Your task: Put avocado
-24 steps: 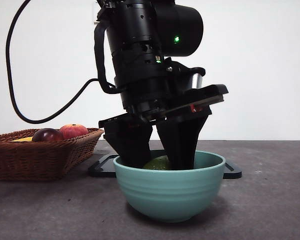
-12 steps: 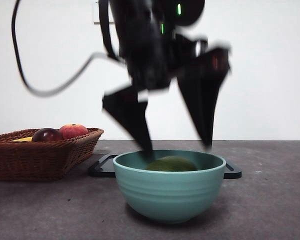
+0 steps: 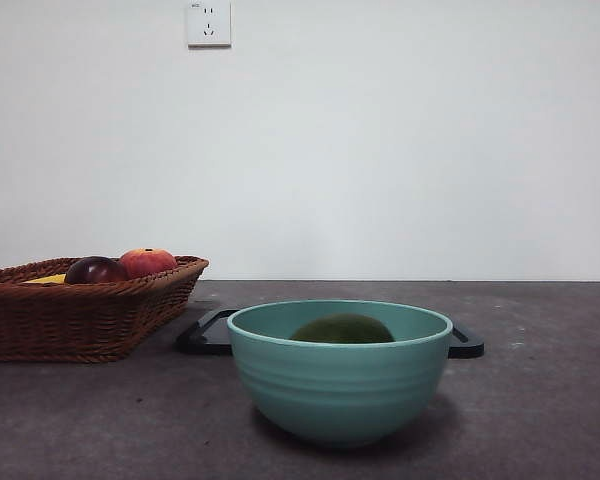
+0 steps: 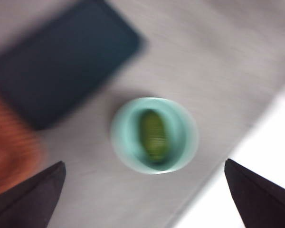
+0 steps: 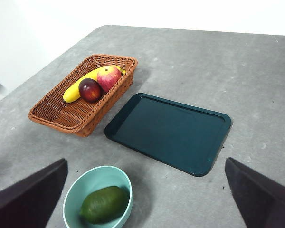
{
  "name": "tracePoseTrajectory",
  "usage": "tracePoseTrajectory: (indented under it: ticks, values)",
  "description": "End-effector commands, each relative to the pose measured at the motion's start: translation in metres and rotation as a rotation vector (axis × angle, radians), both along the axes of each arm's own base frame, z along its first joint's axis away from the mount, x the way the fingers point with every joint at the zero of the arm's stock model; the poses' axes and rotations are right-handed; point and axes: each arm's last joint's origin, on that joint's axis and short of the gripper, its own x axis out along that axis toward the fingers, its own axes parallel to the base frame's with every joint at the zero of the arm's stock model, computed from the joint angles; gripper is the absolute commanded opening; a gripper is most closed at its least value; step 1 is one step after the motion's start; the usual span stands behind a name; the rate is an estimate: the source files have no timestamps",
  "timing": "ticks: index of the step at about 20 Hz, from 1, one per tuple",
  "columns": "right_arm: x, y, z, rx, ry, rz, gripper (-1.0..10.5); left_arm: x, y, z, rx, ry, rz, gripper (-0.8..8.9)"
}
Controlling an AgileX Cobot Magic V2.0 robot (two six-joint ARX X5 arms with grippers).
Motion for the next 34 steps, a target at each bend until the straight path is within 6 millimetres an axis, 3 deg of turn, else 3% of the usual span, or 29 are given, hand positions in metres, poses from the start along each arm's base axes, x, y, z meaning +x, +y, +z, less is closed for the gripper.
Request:
tracePoseTrajectory:
  ticks: [1,6,14,17,22,27,34]
  values:
    - [-0.001,0.0,0.005,0.013,-0.011,0.004,6.6,-0.015,0.021,0.015,0.004,-0.077,0.047,5.62]
    - [-0.003,0.001,0.003,0.026,0.025,0.05,6.6,-0.053,0.073,0.022,-0.089,-0.157,0.067,5.62]
    - [-0.002,0.002,0.006,0.054,0.011,0.058,6.6,-0.096,0.129,-0.031,-0.203,-0.233,0.073,5.61]
    - [0.001,0.003,0.002,0.046,0.052,0.057,6.6,-0.107,0.144,-0.039,-0.245,-0.263,0.075,5.61]
    - [0.032,0.018,-0.008,0.045,0.189,0.112,6.6,-0.114,0.153,-0.039,-0.283,-0.288,0.075,5.61]
    - [0.07,0.062,-0.033,-0.01,0.373,0.192,6.6,-0.114,0.153,-0.039,-0.281,-0.287,0.075,5.61]
    - [0.113,0.116,-0.085,-0.198,0.619,0.185,6.3,-0.114,0.153,-0.038,-0.288,-0.291,0.076,5.61]
